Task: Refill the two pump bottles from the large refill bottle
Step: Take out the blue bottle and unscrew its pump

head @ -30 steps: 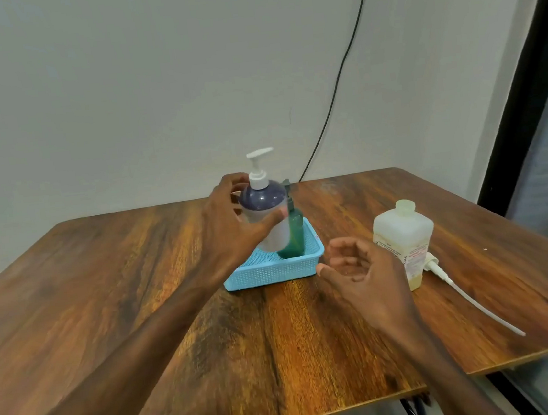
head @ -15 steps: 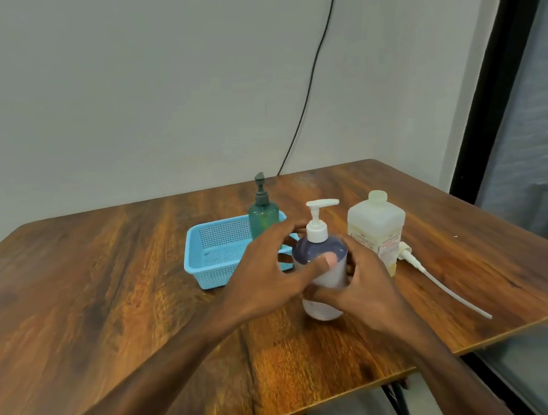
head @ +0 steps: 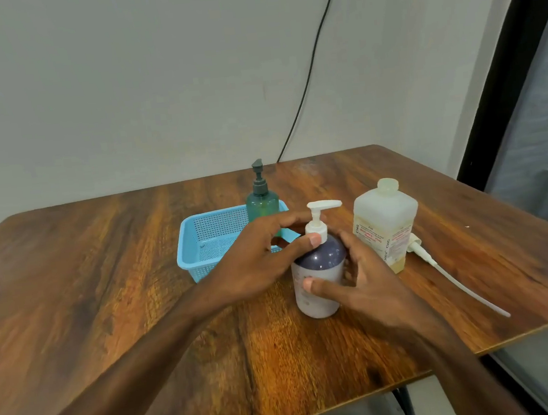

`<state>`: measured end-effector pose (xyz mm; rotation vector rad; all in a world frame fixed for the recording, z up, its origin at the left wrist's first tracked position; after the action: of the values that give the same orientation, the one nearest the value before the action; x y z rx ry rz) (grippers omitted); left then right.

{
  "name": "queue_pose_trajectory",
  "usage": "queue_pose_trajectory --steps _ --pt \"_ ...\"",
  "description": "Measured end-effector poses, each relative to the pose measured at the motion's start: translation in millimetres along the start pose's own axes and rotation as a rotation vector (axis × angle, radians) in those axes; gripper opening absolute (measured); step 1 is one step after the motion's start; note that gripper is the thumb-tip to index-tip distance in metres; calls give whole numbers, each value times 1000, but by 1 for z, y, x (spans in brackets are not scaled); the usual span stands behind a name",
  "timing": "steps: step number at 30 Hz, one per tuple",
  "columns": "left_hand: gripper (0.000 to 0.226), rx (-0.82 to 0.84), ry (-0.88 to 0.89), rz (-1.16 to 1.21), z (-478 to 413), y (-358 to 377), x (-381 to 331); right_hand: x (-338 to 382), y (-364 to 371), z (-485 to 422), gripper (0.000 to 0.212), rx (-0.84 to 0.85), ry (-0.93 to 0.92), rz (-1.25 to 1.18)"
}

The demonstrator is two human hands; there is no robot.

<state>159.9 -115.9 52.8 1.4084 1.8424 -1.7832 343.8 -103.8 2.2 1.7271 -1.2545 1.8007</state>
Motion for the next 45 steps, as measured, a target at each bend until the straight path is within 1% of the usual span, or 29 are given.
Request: queue_pose_trajectory --steps 1,3,8,13,19,27,31,33,36,37,39,40,42,45 --pt "31 6 -3 -9 0 1 1 -2 -1 -1 76 -7 -8 -18" --pt "28 -6 -5 16 -1 3 1 -3 -2 -2 76 -12 -11 -45" --pt "26 -59 28 60 -2 7 1 -4 0 -1 75 -21 -29 -28" --pt "27 -81 29 6 -1 9 3 -3 2 0 71 -24 -27 -22" --pt "27 -105 49 -47 -1 10 2 -6 2 -1 80 -37 -18 -10" --pt "30 -146 57 -81 -2 13 3 -5 3 -1 76 -46 -30 -5" --pt "30 -180 26 -84 -2 15 3 -4 4 -1 72 -46 -37 -16" --pt "27 -232 22 -122 0 18 1 -5 4 -1 73 -43 -34 -21" --pt "19 -407 25 -234 4 27 -11 -4 5 -1 72 -30 -38 -41" --pt "16 -462 19 -238 5 29 -17 -3 6 -1 71 -27 -46 -50" --pt "13 -528 -50 -162 3 29 -21 -3 7 0 67 -33 -55 -52" --pt "15 -546 -104 -103 1 28 -21 -2 7 1 68 -37 -60 -52" --pt "28 -566 -197 -6 -7 28 -16 -2 8 1 74 -44 -61 -47" --pt "48 -536 -271 35 -16 32 -14 -1 9 1 75 -41 -61 -68"
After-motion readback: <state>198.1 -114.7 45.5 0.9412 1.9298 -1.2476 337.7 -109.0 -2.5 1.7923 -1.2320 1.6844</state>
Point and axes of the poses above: each hand's wrist, its own z-axis away from the middle knuckle, its own y-axis out of the palm, x = y × z, the point moved 2 cm from there along -z, towards the middle knuckle, and after that the axes turned 13 degrees about x, right-handed, at the moved point
